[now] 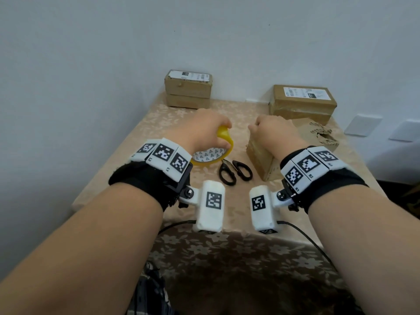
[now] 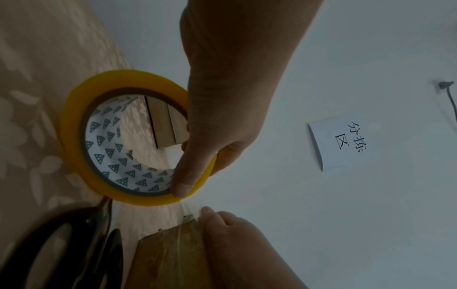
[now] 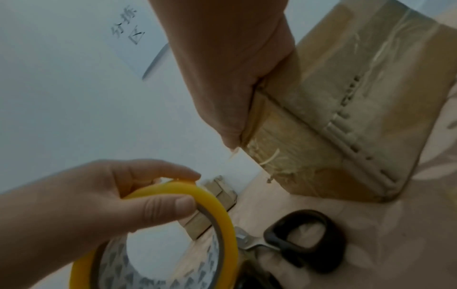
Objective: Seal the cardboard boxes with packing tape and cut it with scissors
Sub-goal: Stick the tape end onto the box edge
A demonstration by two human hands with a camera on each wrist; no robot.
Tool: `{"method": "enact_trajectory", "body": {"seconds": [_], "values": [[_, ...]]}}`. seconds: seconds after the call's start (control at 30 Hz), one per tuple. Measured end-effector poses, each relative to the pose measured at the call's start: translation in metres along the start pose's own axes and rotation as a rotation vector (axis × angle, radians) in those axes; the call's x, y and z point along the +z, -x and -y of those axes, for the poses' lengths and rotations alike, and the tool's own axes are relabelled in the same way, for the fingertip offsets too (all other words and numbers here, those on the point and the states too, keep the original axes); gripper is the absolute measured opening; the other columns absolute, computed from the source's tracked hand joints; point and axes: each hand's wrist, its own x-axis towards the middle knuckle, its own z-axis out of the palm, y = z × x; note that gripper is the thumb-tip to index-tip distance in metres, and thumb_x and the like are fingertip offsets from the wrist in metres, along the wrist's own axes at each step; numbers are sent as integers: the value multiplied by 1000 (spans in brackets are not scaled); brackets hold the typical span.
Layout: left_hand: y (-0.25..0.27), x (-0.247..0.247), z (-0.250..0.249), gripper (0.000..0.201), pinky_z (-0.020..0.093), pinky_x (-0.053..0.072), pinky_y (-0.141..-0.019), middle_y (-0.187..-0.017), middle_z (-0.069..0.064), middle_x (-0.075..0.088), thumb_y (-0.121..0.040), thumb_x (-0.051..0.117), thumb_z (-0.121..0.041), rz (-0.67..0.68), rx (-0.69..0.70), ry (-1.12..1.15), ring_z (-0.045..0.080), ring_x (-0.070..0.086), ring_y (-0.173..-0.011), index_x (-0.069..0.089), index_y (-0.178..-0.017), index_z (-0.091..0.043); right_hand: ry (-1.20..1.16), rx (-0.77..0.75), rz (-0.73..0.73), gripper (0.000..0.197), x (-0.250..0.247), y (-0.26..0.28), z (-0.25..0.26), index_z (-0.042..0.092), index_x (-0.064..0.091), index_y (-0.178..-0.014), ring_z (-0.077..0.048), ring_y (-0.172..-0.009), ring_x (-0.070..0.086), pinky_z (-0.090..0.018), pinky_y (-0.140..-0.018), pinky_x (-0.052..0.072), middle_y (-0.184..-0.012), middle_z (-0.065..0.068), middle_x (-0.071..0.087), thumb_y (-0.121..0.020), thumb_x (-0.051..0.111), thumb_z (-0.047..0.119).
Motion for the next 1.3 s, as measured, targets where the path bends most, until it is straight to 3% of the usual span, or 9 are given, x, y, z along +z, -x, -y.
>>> {"method": "enact_trajectory", "body": {"seconds": [0.13,0.23,0.37,0.47,0.63,0.9,1.0,1.13,1.3], "values": [[-1,2,-9,61,37,38,-95,-129,3,55,-80,69,-46,-3,48,-10,24,44,-123,50,-134,-25,109,27,78,55,1,-3,2,9,47,-133,-33,-138,30,-51,-115,16,-140,-16,47,-96,39,49],[-2,3,-15,60,35,35,-98,-130,3,53,-82,68,-42,-10,83,-28,24,41,-125,48,-136,-23,177,17,81,66,3,-4,1,9,42,-139,-33,-140,26,-51,-115,15,-145,-16,41,-94,39,56],[-2,4,-16,60,35,37,-98,-132,1,54,-82,68,-43,-34,91,-18,23,43,-125,49,-135,-22,210,1,34,43,5,0,9,4,46,-133,-35,-134,32,-46,-114,21,-140,-20,45,-101,37,30],[-1,4,-9,60,34,40,-95,-131,0,55,-80,69,-45,-36,68,24,21,48,-121,51,-132,-23,254,-55,69,37,1,3,11,5,46,-133,-37,-133,33,-48,-114,21,-138,-19,45,-98,38,16],[3,4,-2,59,37,41,-98,-133,0,53,-82,66,-46,-32,66,69,21,47,-122,48,-136,-27,131,-108,146,42,-15,12,0,1,43,-135,-32,-137,28,-47,-117,13,-145,-17,39,-100,36,24],[11,2,2,61,29,32,-99,-139,2,47,-85,66,-41,-69,49,160,20,40,-129,44,-140,-25,169,-93,125,29,-18,26,12,0,50,-125,-33,-127,41,-40,-106,31,-133,-19,48,-100,42,12],[13,0,4,62,28,31,-99,-140,1,46,-85,66,-40,-90,34,186,18,39,-130,43,-140,-24,7,-153,52,31,-18,25,4,1,54,-117,-32,-118,49,-37,-99,35,-126,-18,55,-102,36,22],[15,0,1,61,27,30,-102,-142,1,45,-86,65,-38,-108,32,208,17,38,-131,43,-140,-23,91,-146,-14,45,-11,26,-7,6,48,-131,-29,-139,30,-50,-116,13,-145,-15,41,-100,31,34],[15,5,0,59,29,33,-98,-136,4,48,-86,65,-40,-125,16,211,20,43,-127,44,-139,-23,147,-51,-63,55,6,31,-9,8,34,-143,-28,-141,28,-49,-116,19,-150,-13,34,-100,31,41]]}}
